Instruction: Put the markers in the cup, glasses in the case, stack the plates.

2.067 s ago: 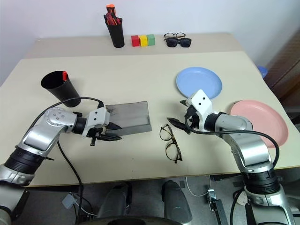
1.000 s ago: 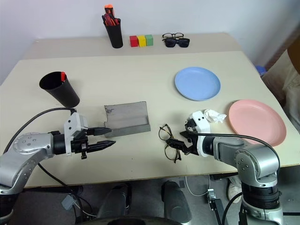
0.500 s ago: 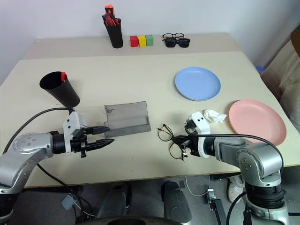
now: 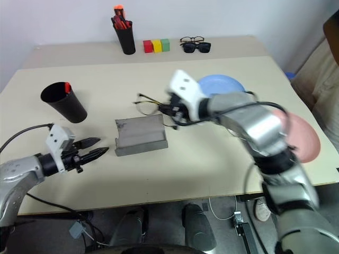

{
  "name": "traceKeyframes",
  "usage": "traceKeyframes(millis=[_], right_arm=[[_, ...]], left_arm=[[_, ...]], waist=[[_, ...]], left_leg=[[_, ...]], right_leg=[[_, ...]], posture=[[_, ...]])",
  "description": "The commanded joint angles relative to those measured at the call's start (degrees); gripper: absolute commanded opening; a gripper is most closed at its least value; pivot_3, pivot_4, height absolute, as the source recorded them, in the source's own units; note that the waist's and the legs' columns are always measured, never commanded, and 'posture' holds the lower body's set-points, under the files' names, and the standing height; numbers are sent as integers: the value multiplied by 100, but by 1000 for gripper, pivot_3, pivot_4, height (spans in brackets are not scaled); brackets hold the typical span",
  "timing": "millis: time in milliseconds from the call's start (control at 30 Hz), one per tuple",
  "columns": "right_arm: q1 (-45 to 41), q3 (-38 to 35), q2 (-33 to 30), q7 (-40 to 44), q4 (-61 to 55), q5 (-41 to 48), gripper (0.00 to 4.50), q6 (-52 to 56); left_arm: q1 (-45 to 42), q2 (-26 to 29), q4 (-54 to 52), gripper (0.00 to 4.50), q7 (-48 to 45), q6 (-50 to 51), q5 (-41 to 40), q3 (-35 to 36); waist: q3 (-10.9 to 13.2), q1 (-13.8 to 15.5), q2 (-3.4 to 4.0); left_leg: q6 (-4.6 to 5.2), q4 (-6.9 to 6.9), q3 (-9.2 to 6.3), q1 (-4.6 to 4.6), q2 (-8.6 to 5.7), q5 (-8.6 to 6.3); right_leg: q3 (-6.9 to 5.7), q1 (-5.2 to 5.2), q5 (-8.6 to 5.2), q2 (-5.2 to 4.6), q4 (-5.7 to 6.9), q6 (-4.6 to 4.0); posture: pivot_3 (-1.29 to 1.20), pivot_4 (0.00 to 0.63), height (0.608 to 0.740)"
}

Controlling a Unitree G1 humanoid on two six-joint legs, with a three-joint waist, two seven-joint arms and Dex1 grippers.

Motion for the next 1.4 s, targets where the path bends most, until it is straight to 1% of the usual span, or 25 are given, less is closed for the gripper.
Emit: traceKeyframes(millis=[33, 100, 200, 333, 467, 567, 633, 700, 733, 833, 967, 1067, 1200, 1300, 1400], right_arm=[[-141, 711, 492, 187, 832, -810, 38, -984], [-75, 834, 696, 230, 1135, -1017, 38, -1170], [226, 1019, 411, 464, 1034, -1408, 38, -1448], [519, 862, 199, 714, 581, -1403, 38, -1217], [587, 839, 270, 861, 452, -1432, 38, -1132], [523, 746, 445, 721, 589, -1526, 1008, -1113], [489, 641, 528, 648, 599, -1549, 1982, -1065], [485, 511, 580, 588, 555, -1544, 3028, -999], [497, 459, 585, 574, 518, -1545, 3516, -981], [570, 353, 527, 570, 370, -1574, 3525, -952], [901, -36, 260, 663, -226, -1360, 3525, -826], [1261, -259, -27, 754, -639, -1272, 3525, -824], [2003, -638, -495, 810, -1152, -1190, 3525, -1018], [2563, -937, -730, 754, -1451, -1158, 3525, -1173], [3220, -1373, -920, 712, -1861, -1019, 3525, -1209]], left_arm=[[159, -30, -269, 2361, 119, -67, -99, 331], [249, -62, -395, 2361, 178, -52, -121, 374], [418, -128, -617, 2361, 273, -9, -155, 418], [555, -191, -754, 2361, 362, 14, -204, 439], [403, -188, -679, 2361, 403, 3, -182, 294], [153, -179, -550, 2361, 410, -3, -177, 221], [-23, -195, -432, 2361, 425, 18, -209, 208], [-224, -202, -285, 1806, 429, 18, -196, 154], [-326, -214, -217, 1436, 426, 4, -190, 122], [-663, -240, -4, 32, 438, -37, -96, -82], [-1697, -460, 497, 32, 484, 3, 29, -695], [-2562, -727, 1087, 32, 465, 13, 60, -995], [-4017, -1130, 2609, 32, 492, -75, 665, -1713], [-4808, -1384, 3724, 32, 376, -182, 1013, -2059], [-5433, -1521, 4667, 32, -186, -98, 1254, -2473]], waist=[[-2, 45, -3], [-1, 100, -2], [-2, 156, -3], [-1, 139, -3], [-1, 68, -2], [-2, 84, -3], [-1, 89, -2], [-1, 93, -2], [-2, 101, -3], [-2, 103, -3], [-2, 147, -3], [-3, 196, -6], [-4, 250, -7], [-4, 236, -8], [-3, 218, -8]], left_leg=[[0, -2, -1, -2, -1, 0], [0, -1, 0, -10, -5, 0], [-1, 1, 1, -15, -11, 0], [-1, 4, 2, -11, -9, 0], [-1, 1, 0, 1, -2, 0], [-1, 1, -1, 0, -2, 0], [-1, 2, 0, -1, -2, 0], [-1, 3, 0, -2, -3, 0], [-1, 3, 0, -2, -3, 0], [-1, 3, 0, -3, -5, 0], [-1, 3, -2, -4, -5, 0], [-1, 7, -3, -7, -8, 0], [-1, 8, -4, -6, -9, 0], [0, 10, -3, -7, -11, 0], [2, 8, -2, -6, -10, -1]], right_leg=[[-2, 0, 1, -2, 1, 2], [-3, -2, 2, -10, -2, 4], [-3, -3, 3, -19, -5, 5], [-2, -1, 2, -16, -5, 4], [-1, -1, 0, -3, 4, -1], [-1, -1, 1, -2, 4, 1], [-1, -1, 2, -4, 4, 2], [-1, -1, 2, -4, 3, 2], [-1, -1, 2, -5, 3, 3], [-2, 1, 2, -6, 3, 3], [-3, 2, 3, -6, 3, 4], [-3, 4, 4, -8, 1, 7], [-5, 4, 4, -4, 2, 7], [-4, 7, 4, -4, -1, 8], [-2, 6, 4, -2, -1, 9]], posture=[[0, 150, 740], [0, 150, 740], [0, 150, 740], [0, 150, 740], [0, 150, 740], [0, 150, 740], [0, 150, 740], [0, 150, 740], [0, 150, 740], [0, 150, 740], [0, 150, 740], [0, 150, 740], [0, 150, 740], [0, 150, 740], [0, 150, 740]])
